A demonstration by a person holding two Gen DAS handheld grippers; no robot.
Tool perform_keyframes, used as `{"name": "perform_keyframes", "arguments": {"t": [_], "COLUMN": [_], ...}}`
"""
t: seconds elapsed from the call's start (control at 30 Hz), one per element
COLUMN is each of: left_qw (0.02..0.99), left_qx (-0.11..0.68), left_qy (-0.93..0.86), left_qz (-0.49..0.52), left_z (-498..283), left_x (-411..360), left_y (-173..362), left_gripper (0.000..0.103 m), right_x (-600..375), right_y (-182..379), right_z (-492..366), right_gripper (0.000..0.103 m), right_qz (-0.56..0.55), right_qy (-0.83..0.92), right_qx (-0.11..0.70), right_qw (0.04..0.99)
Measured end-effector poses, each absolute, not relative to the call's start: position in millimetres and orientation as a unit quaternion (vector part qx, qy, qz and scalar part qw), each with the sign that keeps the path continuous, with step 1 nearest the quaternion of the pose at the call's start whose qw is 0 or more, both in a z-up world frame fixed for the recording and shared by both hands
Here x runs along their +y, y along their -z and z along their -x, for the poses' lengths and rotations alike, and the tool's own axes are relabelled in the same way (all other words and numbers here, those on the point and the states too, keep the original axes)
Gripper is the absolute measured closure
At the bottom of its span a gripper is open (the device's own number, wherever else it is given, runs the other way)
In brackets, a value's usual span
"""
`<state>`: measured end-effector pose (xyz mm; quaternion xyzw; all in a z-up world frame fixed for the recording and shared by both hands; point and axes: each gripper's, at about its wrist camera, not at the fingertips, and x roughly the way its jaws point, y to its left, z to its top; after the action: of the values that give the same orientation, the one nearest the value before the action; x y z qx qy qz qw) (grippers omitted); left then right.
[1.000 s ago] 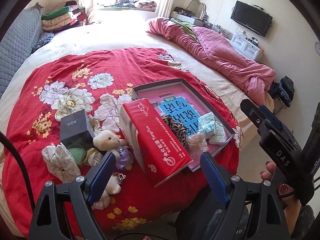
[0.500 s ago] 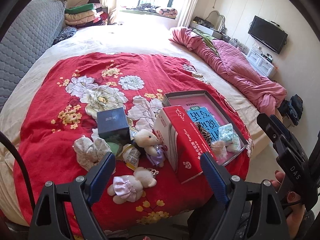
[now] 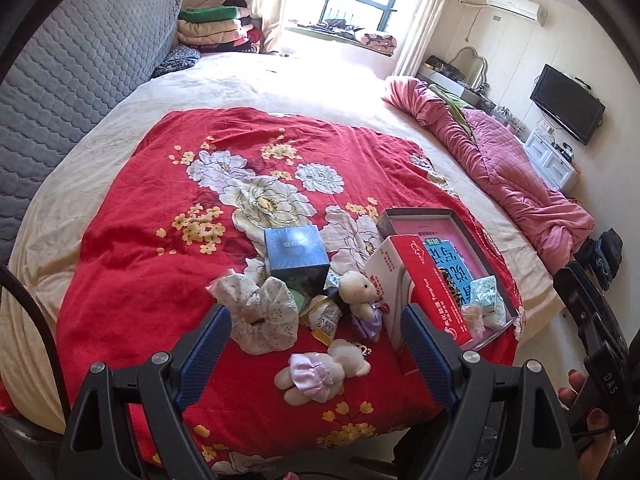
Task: Organize soft objects
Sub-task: 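Grasp the white floral fabric scrunchie with the left gripper while the right grasps the cream plush bear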
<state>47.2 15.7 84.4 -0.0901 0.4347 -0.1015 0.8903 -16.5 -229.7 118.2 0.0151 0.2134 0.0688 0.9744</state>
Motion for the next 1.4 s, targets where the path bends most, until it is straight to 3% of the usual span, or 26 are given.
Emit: {"name": "perform_keyframes", "arguments": {"t": [0.6,1.4], "left_qw": [0.880,0.842], "left_qx": [0.457,0.508], "left_qy": [0.048,0.042], "left_qz": [0.122,0.176], "left_z": [-51,-97], "left_x": [74,94], "left_y": [-44,73], "left_gripper": [0.017,0.017], "right_x": [-165,-121], "right_y": [-73,30], "right_z": [13,-17], "right_gripper": [0.023,0.023], "right_qz": [0.030,-0.002], "right_qy": [-0.158,-0.205], "right_qx": [0.272,0.403], "right_qw": [0.949,0.892]}}
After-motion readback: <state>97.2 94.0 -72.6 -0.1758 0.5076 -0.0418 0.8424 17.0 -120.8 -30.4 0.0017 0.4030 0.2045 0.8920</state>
